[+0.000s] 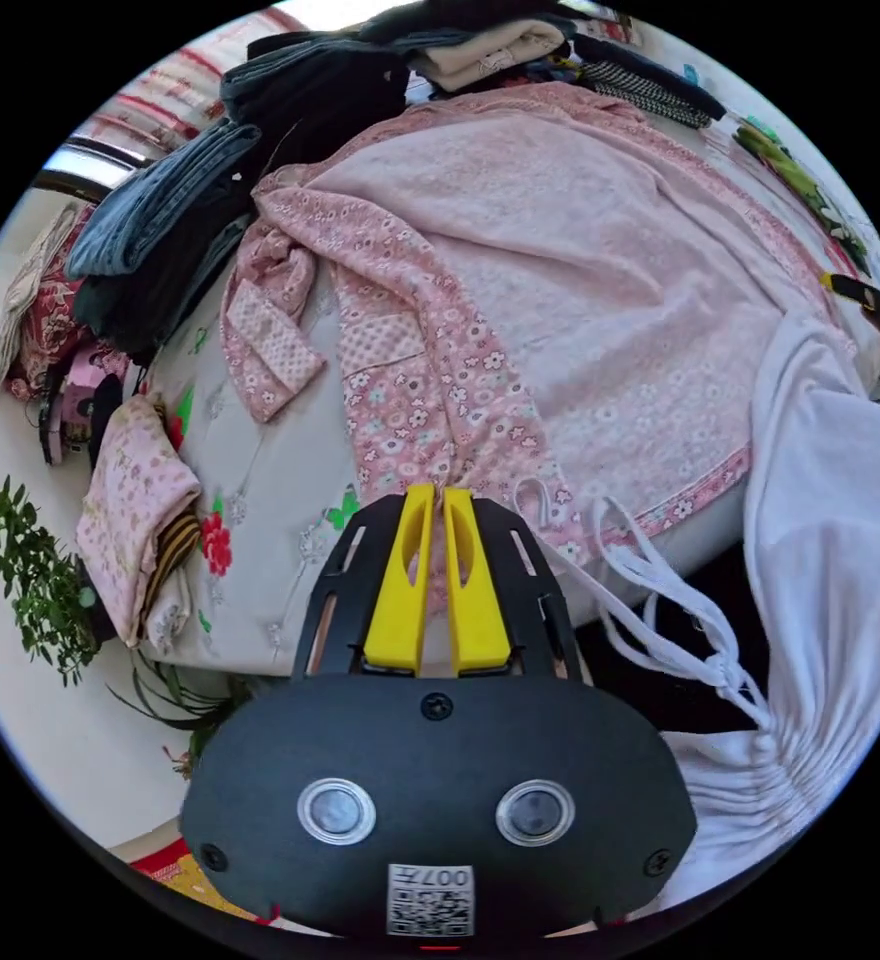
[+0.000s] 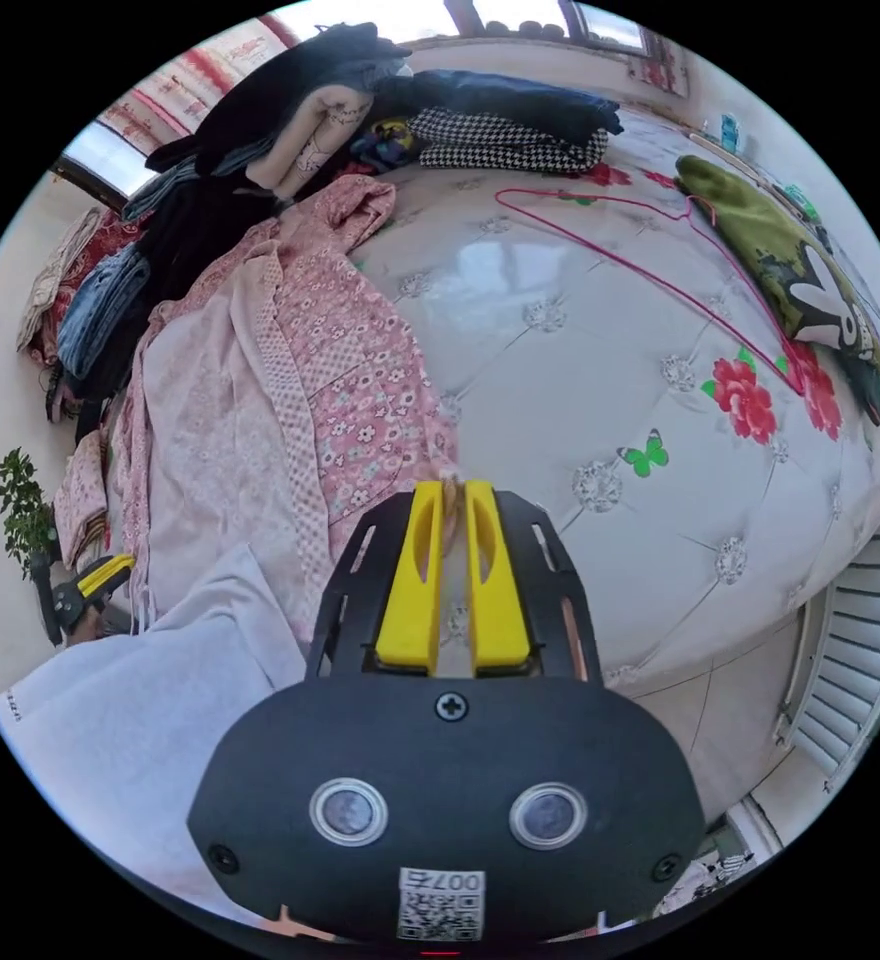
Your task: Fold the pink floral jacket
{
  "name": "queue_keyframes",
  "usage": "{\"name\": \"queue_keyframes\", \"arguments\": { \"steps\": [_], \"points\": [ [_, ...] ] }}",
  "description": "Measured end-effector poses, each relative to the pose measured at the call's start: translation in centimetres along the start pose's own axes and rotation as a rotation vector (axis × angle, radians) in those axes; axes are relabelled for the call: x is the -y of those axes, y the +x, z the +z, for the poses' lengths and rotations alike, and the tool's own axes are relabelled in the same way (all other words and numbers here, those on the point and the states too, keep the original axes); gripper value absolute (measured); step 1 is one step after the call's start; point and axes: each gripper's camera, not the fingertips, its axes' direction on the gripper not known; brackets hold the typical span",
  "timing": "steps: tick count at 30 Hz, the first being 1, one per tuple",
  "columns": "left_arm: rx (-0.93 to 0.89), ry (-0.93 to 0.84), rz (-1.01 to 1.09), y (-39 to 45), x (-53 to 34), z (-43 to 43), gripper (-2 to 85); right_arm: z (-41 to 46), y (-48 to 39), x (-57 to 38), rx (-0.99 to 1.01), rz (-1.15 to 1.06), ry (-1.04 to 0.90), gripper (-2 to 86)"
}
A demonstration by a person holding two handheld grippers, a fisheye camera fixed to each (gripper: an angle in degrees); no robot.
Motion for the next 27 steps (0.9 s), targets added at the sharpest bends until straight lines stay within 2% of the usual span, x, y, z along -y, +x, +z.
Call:
{"name": "queue_keyframes", "arguments": {
  "steps": [3, 6, 8, 10, 13, 15, 20, 22, 25, 27],
  "points": [
    [0.117, -0.112, -0.076, -2.2, -1.9, 1.5, -0.7, -2.5, 1.6, -2.8, 0.045, 0.013, 0.063, 1.4],
    [0.083, -0.162, -0.242, -5.6, -5.1, 2.6, -0.6, -3.5, 3.1, -6.5, 0.031, 0.0, 0.061, 1.7],
    [-0.026, -0.064, -0.372, -7.1, -7.7, 1.6, -0.4, -4.1, 3.8, -8.2, 0.02, 0.02, 0.085, 2.2],
    [-0.025, -0.002, -0.448, -7.0, -9.1, 0.3, -0.2, -6.1, 3.8, -9.7, 0.013, 0.006, 0.199, 2.6],
    [-0.091, 0.16, -0.476, -5.1, -10.0, -2.2, 0.2, -7.4, 1.4, -9.9, 0.037, -0.12, 0.29, 3.2],
    [-0.162, 0.248, -0.449, -3.4, -9.6, -3.3, 0.7, -6.7, -0.4, -9.4, 0.093, -0.215, 0.277, 3.7],
    [-0.521, 0.381, -0.203, 2.7, -5.8, -4.7, 4.0, -1.2, -3.5, -8.0, 0.149, -0.29, 0.085, 4.8],
    [-0.549, 0.391, -0.127, 4.9, -4.8, -4.9, 4.4, 1.3, -4.4, -7.9, 0.104, -0.29, -0.02, 3.8],
    [-0.59, 0.388, -0.013, 7.7, -3.6, -5.1, 5.1, 0.4, -5.9, -8.1, 0.043, -0.368, 0.029, 1.0],
    [-0.613, 0.398, 0.036, 8.7, -3.3, -5.2, 5.8, -0.5, -7.1, -7.9, 0.07, -0.443, 0.045, 0.4]
  ]
}}
